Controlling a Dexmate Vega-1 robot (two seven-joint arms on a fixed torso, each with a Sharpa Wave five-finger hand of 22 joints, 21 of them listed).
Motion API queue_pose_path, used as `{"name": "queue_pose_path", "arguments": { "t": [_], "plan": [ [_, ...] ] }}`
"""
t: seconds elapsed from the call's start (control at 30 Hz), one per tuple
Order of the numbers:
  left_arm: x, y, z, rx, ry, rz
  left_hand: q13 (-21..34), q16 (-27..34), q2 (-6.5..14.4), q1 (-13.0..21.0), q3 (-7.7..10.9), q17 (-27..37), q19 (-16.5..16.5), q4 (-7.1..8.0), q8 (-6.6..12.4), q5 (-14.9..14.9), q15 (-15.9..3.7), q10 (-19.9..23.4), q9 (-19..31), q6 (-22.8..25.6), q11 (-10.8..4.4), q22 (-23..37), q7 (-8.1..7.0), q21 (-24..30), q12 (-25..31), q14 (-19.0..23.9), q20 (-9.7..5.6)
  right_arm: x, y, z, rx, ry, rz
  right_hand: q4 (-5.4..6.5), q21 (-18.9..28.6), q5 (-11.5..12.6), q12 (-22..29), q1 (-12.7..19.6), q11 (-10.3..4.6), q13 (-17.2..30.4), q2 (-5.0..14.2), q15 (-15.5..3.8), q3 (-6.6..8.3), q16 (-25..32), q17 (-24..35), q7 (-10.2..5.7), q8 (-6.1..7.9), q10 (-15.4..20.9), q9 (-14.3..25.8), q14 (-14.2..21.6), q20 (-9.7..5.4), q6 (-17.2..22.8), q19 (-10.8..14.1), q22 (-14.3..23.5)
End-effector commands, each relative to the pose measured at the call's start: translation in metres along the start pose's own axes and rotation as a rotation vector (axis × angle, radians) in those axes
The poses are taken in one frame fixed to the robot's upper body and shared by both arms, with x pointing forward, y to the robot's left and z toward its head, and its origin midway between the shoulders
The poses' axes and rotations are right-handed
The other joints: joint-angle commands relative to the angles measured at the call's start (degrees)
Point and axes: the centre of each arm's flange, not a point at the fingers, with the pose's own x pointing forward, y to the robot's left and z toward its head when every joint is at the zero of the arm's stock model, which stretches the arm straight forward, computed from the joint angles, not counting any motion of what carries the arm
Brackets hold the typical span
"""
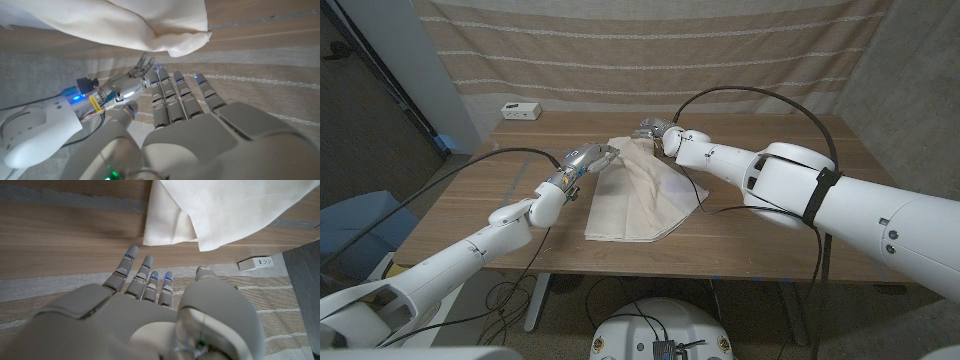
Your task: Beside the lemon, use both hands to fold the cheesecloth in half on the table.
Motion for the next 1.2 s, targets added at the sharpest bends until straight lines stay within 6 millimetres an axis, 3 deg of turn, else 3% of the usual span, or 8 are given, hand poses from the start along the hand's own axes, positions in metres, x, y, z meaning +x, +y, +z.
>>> {"name": "queue_pose_path", "arguments": {
  "t": [0.03, 0.13, 0.27, 0.53, 0.87, 1.03, 1.2],
  "plan": [
    [-0.011, 0.023, 0.004, -0.021, -0.085, 0.181, 0.41, -2.03, -0.14, 1.34, 0.13, 0.23, 0.37, -2.04, -3.15, 0.11, -1.43, -5.24, 0.21, -6.26, -1.16, 0.38, -3.23, 0.48, -2.67, -3.11, -0.83, -0.034, -0.019, -0.021, 0.118, -0.018, -0.183, -1.41, 0.1, -0.44, 1.71, 2.48, 0.71, 0.05, -0.18, -1.88, 2.93, 1.43, -0.62, 0.6, 1.34, 5.24, 0.18, 3.25, -0.27, 4.27, 2.3, 0.2],
    [0.0, 0.02, 0.001, -0.021, -0.07, 0.103, 0.15, -3.32, 0.73, 1.3, 0.39, 0.15, -1.25, -2.13, -4.4, 0.05, -1.87, -9.62, 0.03, -10.26, -1.7, 0.4, -4.45, -0.08, -4.94, -7.68, -1.62, -0.052, -0.024, -0.029, 0.111, -0.001, -0.247, -1.7, 0.3, -0.82, 2.89, 2.31, 1.38, 0.18, -1.03, -2.65, 3.29, 2.47, -0.49, 1.0, 1.93, 8.73, 0.23, 5.13, -0.33, 6.84, 3.63, 0.21],
    [0.014, 0.012, -0.004, -0.022, -0.058, 0.012, -0.17, -3.76, 1.55, 1.1, 0.83, 0.0, -3.11, -1.67, -4.86, 0.03, -2.1, -14.57, -0.14, -14.28, -2.07, 0.39, -5.42, -0.75, -6.83, -12.07, -1.96, -0.076, -0.027, -0.038, 0.091, 0.023, -0.3, -1.98, 0.12, -1.41, 4.62, 0.95, 1.8, 0.76, -2.94, -3.21, 2.23, 3.77, 0.35, 0.89, 2.22, 12.28, 0.35, 6.91, -0.19, 9.35, 4.19, 0.23],
    [0.039, -0.002, -0.003, -0.02, -0.077, -0.11, -0.46, -3.98, 2.75, 1.38, 1.63, -0.07, -5.25, -1.1, -4.69, 0.26, -2.39, -18.03, -0.22, -16.2, -3.22, 0.39, -5.8, -1.52, -7.44, -16.37, -2.1, -0.125, -0.021, -0.055, 0.056, 0.097, -0.355, -2.34, -0.3, -1.69, 6.92, -1.11, 1.86, 1.8, -5.22, -3.27, 0.46, 4.94, 1.55, 0.56, 2.44, 15.68, 0.55, 8.17, 0.13, 12.36, 4.73, 0.26],
    [0.057, -0.013, 0.006, -0.003, -0.111, -0.158, -0.59, -3.67, 2.64, 0.63, 1.46, 0.09, -6.02, 0.17, -4.72, 0.13, -2.11, -19.5, -0.23, -17.36, -2.98, 0.4, -5.92, -1.78, -7.44, -17.7, -1.59, -0.175, -0.007, -0.069, 0.04, 0.209, -0.357, -2.38, -1.48, -1.54, 7.65, -3.1, 1.67, 2.79, -6.3, -2.94, -0.89, 4.55, 2.69, -0.03, 1.76, 14.63, 0.79, 5.93, 0.13, 12.96, 3.23, 0.35],
    [0.061, -0.016, 0.009, 0.005, -0.119, -0.171, -0.63, -3.57, 2.5, 0.44, 1.5, 0.0, -6.1, 0.49, -4.84, 0.1, -1.92, -20.11, -0.22, -18.22, -2.5, 0.41, -5.62, -1.8, -7.42, -17.98, -1.58, -0.202, 0.001, -0.075, 0.016, 0.267, -0.35, -3.15, -1.57, -1.33, 8.59, -2.88, 2.86, 3.24, -6.99, -1.83, -1.19, 4.98, 3.06, 1.19, 2.02, 15.63, 0.89, 6.62, 1.51, 14.54, 3.86, 0.35],
    [0.062, -0.017, 0.012, 0.005, -0.129, -0.177, -0.66, -3.49, 2.43, 0.41, 1.57, -0.08, -6.12, 0.57, -4.69, 0.1, -2.04, -19.92, -0.22, -18.21, -2.54, 0.41, -5.6, -1.79, -7.2, -17.99, -1.59, -0.221, 0.007, -0.076, -0.017, 0.287, -0.358, -3.1, -1.9, -1.27, 8.86, -3.5, 2.93, 3.48, -7.29, -1.81, -1.59, 5.04, 3.31, 1.33, 2.15, 15.59, 0.97, 6.53, 1.65, 15.38, 3.51, 0.35]
  ]
}}
